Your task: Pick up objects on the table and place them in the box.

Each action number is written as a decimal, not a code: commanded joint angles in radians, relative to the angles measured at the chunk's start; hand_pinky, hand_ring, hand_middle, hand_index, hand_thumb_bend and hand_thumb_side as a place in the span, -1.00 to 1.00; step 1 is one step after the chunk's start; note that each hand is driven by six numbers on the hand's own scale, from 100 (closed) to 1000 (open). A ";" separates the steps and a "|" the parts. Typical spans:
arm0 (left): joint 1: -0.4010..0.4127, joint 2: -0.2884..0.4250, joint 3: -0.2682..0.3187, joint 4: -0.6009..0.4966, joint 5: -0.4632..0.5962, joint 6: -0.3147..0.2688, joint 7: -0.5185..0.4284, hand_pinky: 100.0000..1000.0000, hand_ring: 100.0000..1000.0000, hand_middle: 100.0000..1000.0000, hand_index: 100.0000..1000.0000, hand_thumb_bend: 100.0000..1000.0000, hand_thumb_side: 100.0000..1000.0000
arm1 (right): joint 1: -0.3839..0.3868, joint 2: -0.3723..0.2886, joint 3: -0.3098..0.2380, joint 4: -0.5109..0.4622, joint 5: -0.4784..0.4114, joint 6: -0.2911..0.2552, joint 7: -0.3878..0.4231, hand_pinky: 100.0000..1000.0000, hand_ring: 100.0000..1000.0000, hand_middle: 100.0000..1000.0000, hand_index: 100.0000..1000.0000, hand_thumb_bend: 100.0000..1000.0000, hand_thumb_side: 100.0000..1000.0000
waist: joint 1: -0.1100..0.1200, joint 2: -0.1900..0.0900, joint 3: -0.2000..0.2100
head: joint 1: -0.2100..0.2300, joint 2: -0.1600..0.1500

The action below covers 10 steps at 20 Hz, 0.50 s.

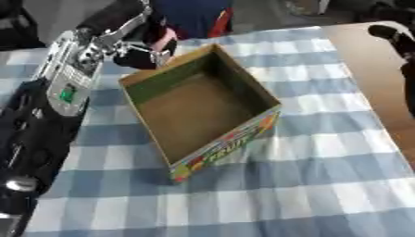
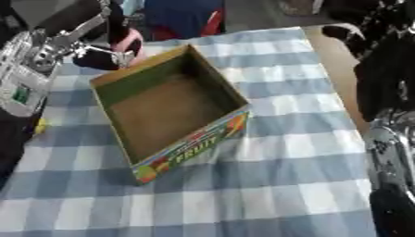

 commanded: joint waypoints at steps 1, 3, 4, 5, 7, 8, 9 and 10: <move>-0.022 0.007 -0.006 -0.024 0.064 0.027 -0.010 -1.00 -0.49 -0.73 -0.48 -1.00 -1.00 | -0.016 -0.008 0.000 -0.025 0.003 0.002 -0.011 0.26 0.33 0.17 0.47 -1.00 1.00 | -0.002 -0.017 -0.001 | 0.000 0.006; -0.021 0.006 -0.012 -0.029 0.090 0.037 -0.022 -1.00 -0.49 -0.74 -0.48 -1.00 -1.00 | -0.016 -0.008 0.000 -0.026 0.002 0.003 -0.014 0.26 0.33 0.17 0.47 -1.00 1.00 | -0.002 -0.017 -0.001 | 0.000 0.005; -0.020 0.006 -0.015 -0.031 0.100 0.042 -0.028 -1.00 -0.49 -0.74 -0.48 -1.00 -1.00 | -0.015 -0.008 0.000 -0.026 0.002 0.004 -0.015 0.26 0.33 0.17 0.47 -1.00 1.00 | -0.002 -0.017 -0.001 | 0.000 0.005; -0.018 0.005 -0.017 -0.032 0.108 0.046 -0.035 -1.00 -0.49 -0.74 -0.48 -1.00 -1.00 | -0.015 -0.008 0.000 -0.026 0.002 0.005 -0.017 0.26 0.33 0.17 0.47 -1.00 1.00 | -0.002 -0.017 -0.002 | -0.001 0.005; -0.014 -0.001 -0.022 -0.025 0.123 0.056 -0.048 -1.00 -0.49 -0.74 -0.48 -1.00 -1.00 | -0.015 -0.008 -0.001 -0.026 0.002 0.006 -0.021 0.26 0.33 0.17 0.47 -1.00 1.00 | -0.002 -0.016 -0.003 | -0.001 0.004; -0.012 -0.004 -0.023 -0.021 0.130 0.061 -0.054 -1.00 -0.49 -0.74 -0.48 -0.99 -1.00 | -0.016 -0.008 -0.001 -0.027 0.003 0.007 -0.023 0.26 0.34 0.17 0.47 -1.00 1.00 | -0.002 -0.016 -0.004 | -0.001 0.004; -0.010 -0.009 -0.024 -0.016 0.136 0.066 -0.058 -1.00 -0.49 -0.74 -0.48 -0.99 -1.00 | -0.016 -0.008 -0.002 -0.027 0.004 0.008 -0.025 0.27 0.34 0.16 0.47 -1.00 1.00 | -0.002 -0.016 -0.005 | -0.001 0.004; -0.009 -0.013 -0.025 -0.013 0.140 0.070 -0.061 -1.00 -0.49 -0.74 -0.48 -0.98 -1.00 | -0.017 -0.008 -0.002 -0.027 0.005 0.008 -0.027 0.27 0.34 0.16 0.46 -1.00 1.00 | -0.002 -0.015 -0.005 | -0.002 0.004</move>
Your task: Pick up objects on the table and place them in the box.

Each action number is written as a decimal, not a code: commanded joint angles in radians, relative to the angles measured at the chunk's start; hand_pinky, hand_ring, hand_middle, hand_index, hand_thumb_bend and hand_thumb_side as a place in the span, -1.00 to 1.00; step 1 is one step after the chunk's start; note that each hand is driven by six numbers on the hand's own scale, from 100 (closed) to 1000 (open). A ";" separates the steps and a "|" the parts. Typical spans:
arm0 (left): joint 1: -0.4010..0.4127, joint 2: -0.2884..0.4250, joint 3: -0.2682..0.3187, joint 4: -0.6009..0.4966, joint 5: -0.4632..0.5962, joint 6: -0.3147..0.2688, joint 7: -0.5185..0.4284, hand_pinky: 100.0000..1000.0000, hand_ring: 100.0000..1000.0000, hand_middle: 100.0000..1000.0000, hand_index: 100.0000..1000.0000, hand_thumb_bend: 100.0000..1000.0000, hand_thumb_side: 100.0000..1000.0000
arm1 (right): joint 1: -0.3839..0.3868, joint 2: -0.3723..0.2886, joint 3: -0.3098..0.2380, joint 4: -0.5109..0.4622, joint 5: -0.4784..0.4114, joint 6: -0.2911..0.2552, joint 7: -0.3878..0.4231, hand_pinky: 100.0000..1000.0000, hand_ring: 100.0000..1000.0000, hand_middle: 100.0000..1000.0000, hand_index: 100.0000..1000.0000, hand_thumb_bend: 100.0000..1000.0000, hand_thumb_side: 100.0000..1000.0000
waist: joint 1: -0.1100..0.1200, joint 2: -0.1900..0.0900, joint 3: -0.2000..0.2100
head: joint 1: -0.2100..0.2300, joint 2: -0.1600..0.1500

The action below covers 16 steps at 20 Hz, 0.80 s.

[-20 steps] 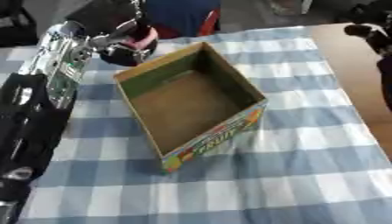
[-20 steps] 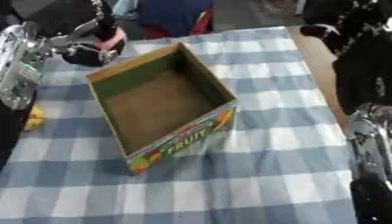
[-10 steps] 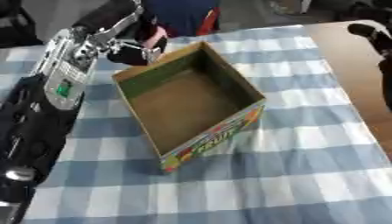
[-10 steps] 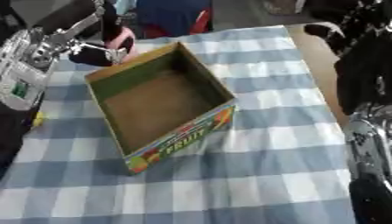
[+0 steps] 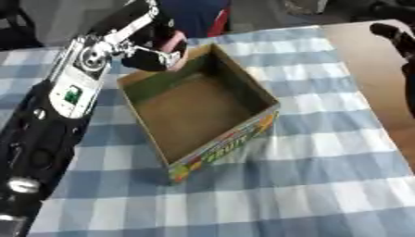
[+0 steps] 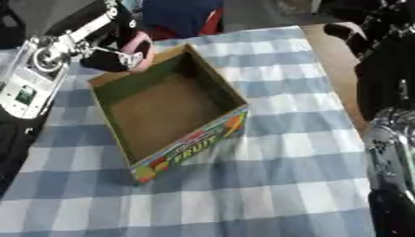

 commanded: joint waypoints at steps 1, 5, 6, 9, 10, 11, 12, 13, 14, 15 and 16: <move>-0.011 -0.003 -0.002 -0.004 0.022 0.013 -0.014 -1.00 -0.50 -0.74 -0.48 -0.98 -1.00 | -0.016 -0.008 -0.002 -0.024 0.006 0.001 -0.010 0.28 0.34 0.16 0.46 -1.00 1.00 | -0.003 -0.016 -0.002 | -0.001 0.005; -0.001 -0.019 -0.007 0.015 0.043 0.033 -0.024 -1.00 -0.50 -0.74 -0.48 -0.95 -1.00 | -0.018 -0.009 -0.002 -0.025 0.011 -0.001 -0.012 0.28 0.34 0.16 0.46 -1.00 1.00 | -0.004 -0.013 -0.002 | -0.001 0.003; 0.002 -0.023 -0.010 0.019 0.049 0.037 -0.027 -1.00 -0.50 -0.74 -0.48 -0.95 -1.00 | -0.018 -0.009 -0.002 -0.026 0.013 -0.002 -0.012 0.28 0.34 0.16 0.46 -1.00 1.00 | -0.004 -0.013 -0.002 | -0.001 0.002; 0.010 -0.033 -0.016 0.029 0.066 0.051 -0.034 -1.00 -0.50 -0.74 -0.48 -0.94 -1.00 | -0.019 -0.010 -0.002 -0.026 0.017 -0.005 -0.014 0.28 0.34 0.15 0.46 -1.00 1.00 | -0.003 -0.012 -0.001 | -0.003 0.002; 0.013 -0.036 -0.018 0.033 0.072 0.056 -0.036 -1.00 -0.50 -0.74 -0.48 -0.93 -1.00 | -0.018 -0.010 -0.002 -0.026 0.018 -0.006 -0.014 0.28 0.34 0.15 0.46 -1.00 1.00 | -0.003 -0.012 0.000 | -0.003 0.002; 0.016 -0.040 -0.021 0.037 0.077 0.061 -0.039 -1.00 -0.50 -0.74 -0.48 -0.93 -1.00 | -0.018 -0.010 -0.002 -0.025 0.019 -0.006 -0.015 0.29 0.34 0.15 0.46 -1.00 1.00 | -0.002 -0.012 0.000 | -0.004 0.002; 0.019 -0.044 -0.024 0.042 0.081 0.065 -0.044 -1.00 -0.49 -0.74 -0.48 -0.92 -1.00 | -0.018 -0.009 -0.002 -0.026 0.020 -0.006 -0.015 0.29 0.33 0.15 0.46 -1.00 1.00 | -0.002 -0.012 -0.001 | -0.005 0.001; 0.023 -0.047 -0.028 0.049 0.084 0.068 -0.050 -1.00 -0.49 -0.74 -0.48 -0.93 -1.00 | -0.019 -0.009 -0.003 -0.026 0.020 -0.006 -0.015 0.29 0.33 0.15 0.46 -1.00 1.00 | -0.002 -0.012 -0.002 | -0.005 0.001; 0.026 -0.050 -0.032 0.056 0.087 0.071 -0.056 -1.00 -0.49 -0.74 -0.47 -0.93 -1.00 | -0.019 -0.009 -0.003 -0.026 0.020 -0.006 -0.016 0.29 0.33 0.15 0.46 -1.00 1.00 | -0.002 -0.012 -0.002 | -0.005 0.001; 0.028 -0.052 -0.034 0.063 0.088 0.074 -0.062 -1.00 -0.49 -0.74 -0.47 -0.94 -1.00 | -0.018 -0.009 -0.003 -0.026 0.021 -0.006 -0.016 0.29 0.33 0.15 0.46 -1.00 1.00 | -0.002 -0.012 -0.003 | -0.005 0.000; 0.029 -0.053 -0.036 0.070 0.088 0.076 -0.066 -1.00 -0.48 -0.74 -0.47 -0.94 -1.00 | -0.018 -0.009 -0.003 -0.026 0.021 -0.006 -0.017 0.29 0.33 0.15 0.46 -1.00 1.00 | -0.002 -0.011 -0.004 | -0.005 0.000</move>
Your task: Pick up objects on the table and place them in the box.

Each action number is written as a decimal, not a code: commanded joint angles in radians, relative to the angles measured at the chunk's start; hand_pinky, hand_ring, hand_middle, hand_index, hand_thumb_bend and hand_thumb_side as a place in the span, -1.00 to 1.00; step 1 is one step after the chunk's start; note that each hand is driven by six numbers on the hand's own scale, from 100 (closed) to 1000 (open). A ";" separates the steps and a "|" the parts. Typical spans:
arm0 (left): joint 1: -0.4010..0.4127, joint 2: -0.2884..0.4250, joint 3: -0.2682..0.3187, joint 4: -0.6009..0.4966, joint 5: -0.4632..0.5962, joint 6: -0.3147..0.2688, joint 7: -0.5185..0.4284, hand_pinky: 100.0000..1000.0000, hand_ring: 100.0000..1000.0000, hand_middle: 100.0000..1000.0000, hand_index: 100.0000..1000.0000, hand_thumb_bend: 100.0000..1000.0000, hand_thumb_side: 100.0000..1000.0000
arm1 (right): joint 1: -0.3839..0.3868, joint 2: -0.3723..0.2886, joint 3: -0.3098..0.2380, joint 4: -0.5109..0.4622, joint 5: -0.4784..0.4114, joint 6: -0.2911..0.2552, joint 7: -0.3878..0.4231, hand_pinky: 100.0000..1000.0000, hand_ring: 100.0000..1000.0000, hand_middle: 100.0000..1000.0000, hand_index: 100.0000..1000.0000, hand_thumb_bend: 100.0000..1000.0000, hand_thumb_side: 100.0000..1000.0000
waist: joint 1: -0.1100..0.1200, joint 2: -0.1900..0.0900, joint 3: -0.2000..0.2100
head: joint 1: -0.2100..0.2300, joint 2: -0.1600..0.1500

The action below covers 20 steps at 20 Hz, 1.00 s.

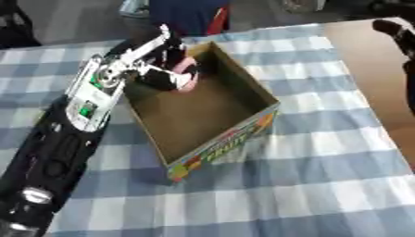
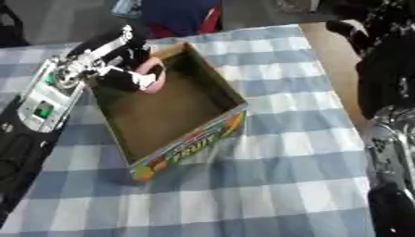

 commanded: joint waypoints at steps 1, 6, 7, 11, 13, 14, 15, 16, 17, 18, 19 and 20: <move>-0.012 0.001 -0.005 0.011 0.007 0.008 -0.016 -1.00 -0.46 -0.72 -0.44 -0.94 -1.00 | -0.013 -0.009 -0.003 -0.023 0.005 -0.003 -0.004 0.29 0.33 0.15 0.45 -1.00 1.00 | -0.004 -0.017 -0.002 | 0.000 0.001; -0.010 0.001 -0.013 0.046 -0.027 -0.017 -0.087 -1.00 -0.31 -0.61 -0.23 -0.80 -1.00 | -0.011 -0.011 -0.004 -0.023 0.007 -0.002 -0.005 0.29 0.33 0.14 0.45 -1.00 1.00 | -0.001 -0.016 -0.001 | -0.002 0.003; -0.010 0.002 -0.014 0.048 -0.039 -0.028 -0.108 -0.96 -0.27 -0.57 -0.14 -0.75 -1.00 | -0.010 -0.011 -0.004 -0.023 0.006 -0.001 -0.006 0.29 0.33 0.14 0.44 -1.00 1.00 | 0.000 -0.016 0.000 | -0.002 0.003; -0.010 0.005 -0.014 0.047 -0.084 -0.073 -0.187 -0.79 -0.08 -0.38 0.13 -0.52 -1.00 | -0.010 -0.011 -0.005 -0.024 0.006 0.002 -0.009 0.29 0.32 0.14 0.43 -1.00 1.00 | 0.002 -0.017 0.000 | -0.003 0.003; -0.009 0.006 -0.014 0.044 -0.104 -0.096 -0.225 -0.73 -0.02 -0.29 0.25 -0.37 -1.00 | -0.009 -0.011 -0.006 -0.025 0.005 0.003 -0.011 0.29 0.32 0.14 0.43 -1.00 1.00 | 0.002 -0.017 0.000 | -0.004 0.003; -0.009 0.007 -0.013 0.043 -0.113 -0.106 -0.242 -0.72 0.00 -0.27 0.28 -0.34 -1.00 | -0.009 -0.010 -0.006 -0.025 0.005 0.004 -0.013 0.29 0.32 0.13 0.42 -1.00 1.00 | 0.003 -0.018 0.000 | -0.004 0.003; -0.009 0.008 -0.012 0.041 -0.122 -0.116 -0.256 -0.70 0.04 -0.22 0.34 -0.27 -0.98 | -0.009 -0.010 -0.006 -0.026 0.005 0.004 -0.014 0.29 0.32 0.13 0.42 -1.00 1.00 | 0.003 -0.018 -0.001 | -0.004 0.003; -0.010 0.009 -0.010 0.039 -0.128 -0.125 -0.269 -0.69 0.05 -0.21 0.36 -0.23 -0.96 | -0.009 -0.010 -0.006 -0.026 0.004 0.005 -0.015 0.29 0.32 0.13 0.42 -1.00 1.00 | 0.003 -0.019 -0.001 | -0.004 0.003; -0.010 0.010 -0.008 0.037 -0.133 -0.133 -0.279 -0.66 0.10 -0.16 0.40 -0.18 -0.92 | -0.009 -0.010 -0.006 -0.027 0.004 0.005 -0.016 0.29 0.32 0.13 0.42 -1.00 1.00 | 0.004 -0.019 -0.001 | -0.004 0.003; -0.011 0.011 -0.007 0.035 -0.138 -0.138 -0.287 -0.64 0.12 -0.12 0.44 -0.14 -0.90 | -0.009 -0.009 -0.006 -0.027 0.004 0.006 -0.017 0.29 0.32 0.13 0.42 -1.00 1.00 | 0.004 -0.020 -0.001 | -0.004 0.002; -0.012 0.012 -0.006 0.032 -0.143 -0.143 -0.295 -0.61 0.17 -0.07 0.50 -0.10 -0.87 | -0.009 -0.009 -0.006 -0.028 0.004 0.006 -0.018 0.29 0.32 0.13 0.42 -1.00 1.00 | 0.005 -0.021 -0.001 | -0.004 0.002; -0.012 0.014 -0.004 0.029 -0.148 -0.148 -0.301 -0.57 0.23 0.00 0.58 -0.03 -0.83 | -0.008 -0.009 -0.006 -0.028 0.004 0.007 -0.020 0.29 0.32 0.13 0.42 -1.00 1.00 | 0.005 -0.022 -0.001 | -0.005 0.002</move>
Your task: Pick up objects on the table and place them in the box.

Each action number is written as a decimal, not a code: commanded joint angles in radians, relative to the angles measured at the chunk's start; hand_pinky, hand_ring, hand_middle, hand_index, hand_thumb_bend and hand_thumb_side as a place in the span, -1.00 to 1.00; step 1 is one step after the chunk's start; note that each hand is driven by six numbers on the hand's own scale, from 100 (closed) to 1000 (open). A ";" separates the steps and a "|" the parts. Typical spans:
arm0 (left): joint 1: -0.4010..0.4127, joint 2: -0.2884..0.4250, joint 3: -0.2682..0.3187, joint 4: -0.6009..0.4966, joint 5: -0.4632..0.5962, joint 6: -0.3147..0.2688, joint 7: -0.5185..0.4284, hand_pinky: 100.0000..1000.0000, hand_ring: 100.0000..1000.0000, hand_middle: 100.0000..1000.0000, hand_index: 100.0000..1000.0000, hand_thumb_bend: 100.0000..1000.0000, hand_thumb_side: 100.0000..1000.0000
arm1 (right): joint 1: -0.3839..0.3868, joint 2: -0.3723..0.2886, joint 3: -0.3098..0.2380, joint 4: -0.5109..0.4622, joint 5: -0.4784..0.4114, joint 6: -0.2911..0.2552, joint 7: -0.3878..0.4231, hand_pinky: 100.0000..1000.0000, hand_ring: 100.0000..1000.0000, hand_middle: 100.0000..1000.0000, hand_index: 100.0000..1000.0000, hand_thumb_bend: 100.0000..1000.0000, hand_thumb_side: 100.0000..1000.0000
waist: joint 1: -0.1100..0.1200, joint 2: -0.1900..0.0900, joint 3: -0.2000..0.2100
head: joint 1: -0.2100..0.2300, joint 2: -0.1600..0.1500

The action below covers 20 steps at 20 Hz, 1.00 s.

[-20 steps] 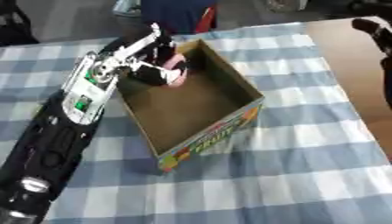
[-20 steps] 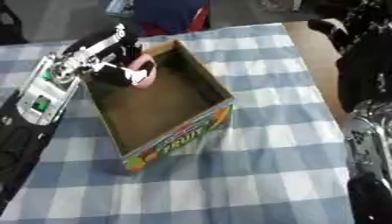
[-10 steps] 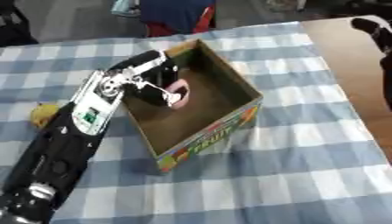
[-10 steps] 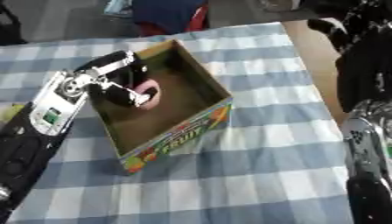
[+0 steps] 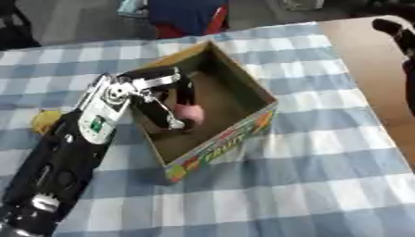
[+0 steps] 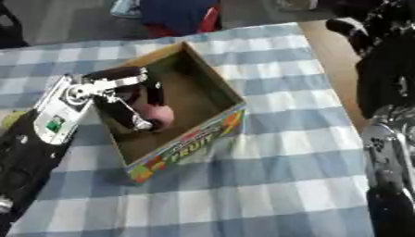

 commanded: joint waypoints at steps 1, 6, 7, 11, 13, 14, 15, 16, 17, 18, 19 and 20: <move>-0.019 0.019 0.013 -0.030 -0.016 -0.017 -0.024 -0.54 0.30 0.07 0.64 0.05 -0.79 | -0.009 -0.008 -0.006 -0.025 0.002 0.002 -0.007 0.29 0.32 0.13 0.42 -1.00 1.00 | -0.002 -0.024 -0.001 | -0.003 0.002; -0.022 0.026 0.024 -0.053 -0.039 -0.030 -0.016 -0.46 0.42 0.23 0.76 0.31 -0.59 | -0.008 -0.008 -0.007 -0.027 0.000 0.003 -0.014 0.29 0.31 0.13 0.41 -1.00 1.00 | -0.001 -0.026 0.001 | -0.004 0.003; -0.022 0.027 0.026 -0.060 -0.045 -0.031 -0.010 -0.45 0.43 0.25 0.77 0.34 -0.56 | -0.008 -0.008 -0.007 -0.027 0.000 0.003 -0.016 0.29 0.31 0.13 0.41 -1.00 1.00 | -0.001 -0.026 0.002 | -0.004 0.003; -0.027 0.040 0.044 -0.118 -0.073 -0.036 0.052 -0.46 0.44 0.26 0.76 0.36 -0.40 | -0.008 -0.009 -0.009 -0.028 -0.001 0.000 -0.023 0.29 0.31 0.12 0.41 -1.00 1.00 | -0.002 -0.029 0.006 | -0.004 0.005; -0.032 0.053 0.064 -0.165 -0.077 -0.031 0.105 -0.48 0.42 0.22 0.74 0.38 -0.30 | -0.007 -0.009 -0.011 -0.028 -0.002 -0.002 -0.028 0.29 0.31 0.12 0.41 -1.00 1.00 | -0.003 -0.031 0.007 | -0.003 0.006; -0.036 0.060 0.077 -0.191 -0.072 -0.024 0.134 -0.50 0.40 0.19 0.73 0.38 -0.26 | -0.007 -0.009 -0.011 -0.028 -0.003 -0.003 -0.031 0.29 0.31 0.12 0.41 -1.00 1.00 | -0.004 -0.031 0.007 | -0.003 0.007; -0.040 0.067 0.087 -0.214 -0.064 -0.016 0.162 -0.51 0.38 0.16 0.72 0.38 -0.22 | -0.006 -0.010 -0.012 -0.028 -0.004 -0.004 -0.033 0.29 0.31 0.12 0.41 -1.00 1.00 | -0.005 -0.032 0.007 | -0.003 0.007; -0.044 0.077 0.098 -0.240 -0.053 -0.008 0.192 -0.51 0.37 0.14 0.70 0.39 -0.20 | -0.006 -0.009 -0.012 -0.028 -0.004 -0.005 -0.035 0.29 0.31 0.12 0.41 -1.00 1.00 | -0.006 -0.033 0.007 | -0.004 0.007; -0.045 0.087 0.106 -0.263 -0.037 -0.002 0.219 -0.53 0.35 0.11 0.69 0.39 -0.19 | -0.006 -0.009 -0.012 -0.028 -0.004 -0.005 -0.036 0.29 0.31 0.12 0.41 -1.00 1.00 | -0.008 -0.034 0.008 | -0.005 0.007; -0.046 0.099 0.114 -0.285 -0.018 0.003 0.247 -0.54 0.34 0.10 0.68 0.41 -0.18 | -0.005 -0.008 -0.012 -0.028 -0.005 -0.006 -0.037 0.29 0.31 0.12 0.41 -1.00 1.00 | -0.009 -0.036 0.009 | -0.006 0.008; -0.044 0.113 0.120 -0.303 0.000 0.009 0.272 -0.54 0.34 0.10 0.67 0.43 -0.18 | -0.005 -0.008 -0.012 -0.028 -0.005 -0.006 -0.038 0.29 0.31 0.12 0.41 -1.00 1.00 | -0.010 -0.037 0.009 | -0.007 0.009; -0.041 0.130 0.129 -0.320 0.017 0.016 0.298 -0.53 0.34 0.10 0.67 0.46 -0.16 | -0.004 -0.007 -0.013 -0.028 -0.005 -0.007 -0.038 0.29 0.31 0.12 0.41 -1.00 1.00 | -0.011 -0.039 0.011 | -0.009 0.012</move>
